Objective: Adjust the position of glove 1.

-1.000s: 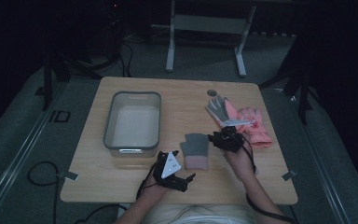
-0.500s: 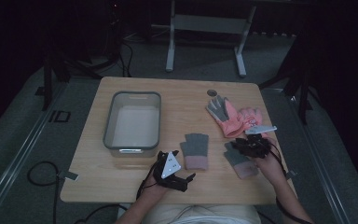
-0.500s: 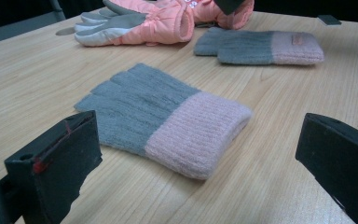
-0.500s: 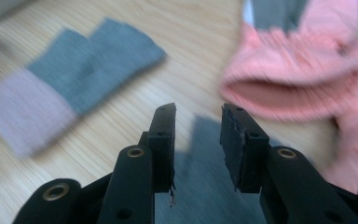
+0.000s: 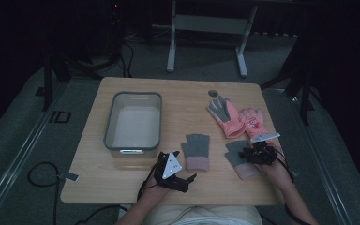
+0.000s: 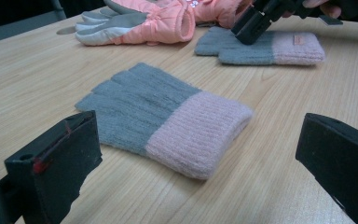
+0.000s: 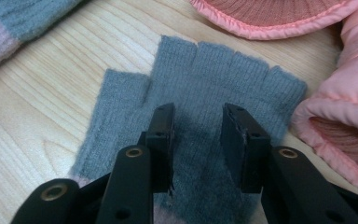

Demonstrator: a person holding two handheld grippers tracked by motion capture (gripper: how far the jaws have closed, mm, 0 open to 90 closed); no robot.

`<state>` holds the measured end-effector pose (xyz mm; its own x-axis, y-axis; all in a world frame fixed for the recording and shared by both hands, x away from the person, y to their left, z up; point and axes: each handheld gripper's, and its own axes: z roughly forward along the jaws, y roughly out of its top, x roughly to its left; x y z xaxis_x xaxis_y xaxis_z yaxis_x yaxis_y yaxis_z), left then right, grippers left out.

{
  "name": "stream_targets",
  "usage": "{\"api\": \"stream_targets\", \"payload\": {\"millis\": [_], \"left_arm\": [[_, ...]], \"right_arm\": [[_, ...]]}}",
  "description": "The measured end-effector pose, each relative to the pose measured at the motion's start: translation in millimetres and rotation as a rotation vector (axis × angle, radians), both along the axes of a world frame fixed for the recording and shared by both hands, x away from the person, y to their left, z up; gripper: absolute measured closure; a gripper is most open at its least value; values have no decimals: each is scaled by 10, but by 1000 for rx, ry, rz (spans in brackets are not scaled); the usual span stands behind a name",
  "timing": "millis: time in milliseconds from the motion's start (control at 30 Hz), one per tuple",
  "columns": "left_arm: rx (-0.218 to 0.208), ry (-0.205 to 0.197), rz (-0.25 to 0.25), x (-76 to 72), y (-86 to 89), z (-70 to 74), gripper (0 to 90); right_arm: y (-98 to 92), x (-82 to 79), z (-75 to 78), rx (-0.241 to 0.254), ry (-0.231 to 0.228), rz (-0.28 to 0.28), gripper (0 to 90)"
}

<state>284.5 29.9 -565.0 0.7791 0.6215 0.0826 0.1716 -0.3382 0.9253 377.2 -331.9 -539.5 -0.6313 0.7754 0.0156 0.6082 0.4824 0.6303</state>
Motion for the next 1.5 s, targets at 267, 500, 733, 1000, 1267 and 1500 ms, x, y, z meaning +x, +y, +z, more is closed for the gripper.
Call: {"api": "stream_targets", "payload": {"millis": [267,500,733,1000,1267,1500], "left_arm": [[0,1,1,0,-1,0,0],[-2,3,2,1,1,0,0],[3,-3,10,-2,0,0,0],[8,-3,11,-3,-3,0,0],[15,-13,6,-11,-7,0,0],[13,-11,7,-10,-5,0,0]], "right_arm": [[54,-46,-19,-11,-16,-28,819],[186,-183,134,31,1,-84,854],[372,-396,469,122,-82,-163,854],[493,-483,601,187,-99,-261,854],[520,-369,326,144,-53,-324,854],[518,-246,85,119,-17,-355,845]]}}
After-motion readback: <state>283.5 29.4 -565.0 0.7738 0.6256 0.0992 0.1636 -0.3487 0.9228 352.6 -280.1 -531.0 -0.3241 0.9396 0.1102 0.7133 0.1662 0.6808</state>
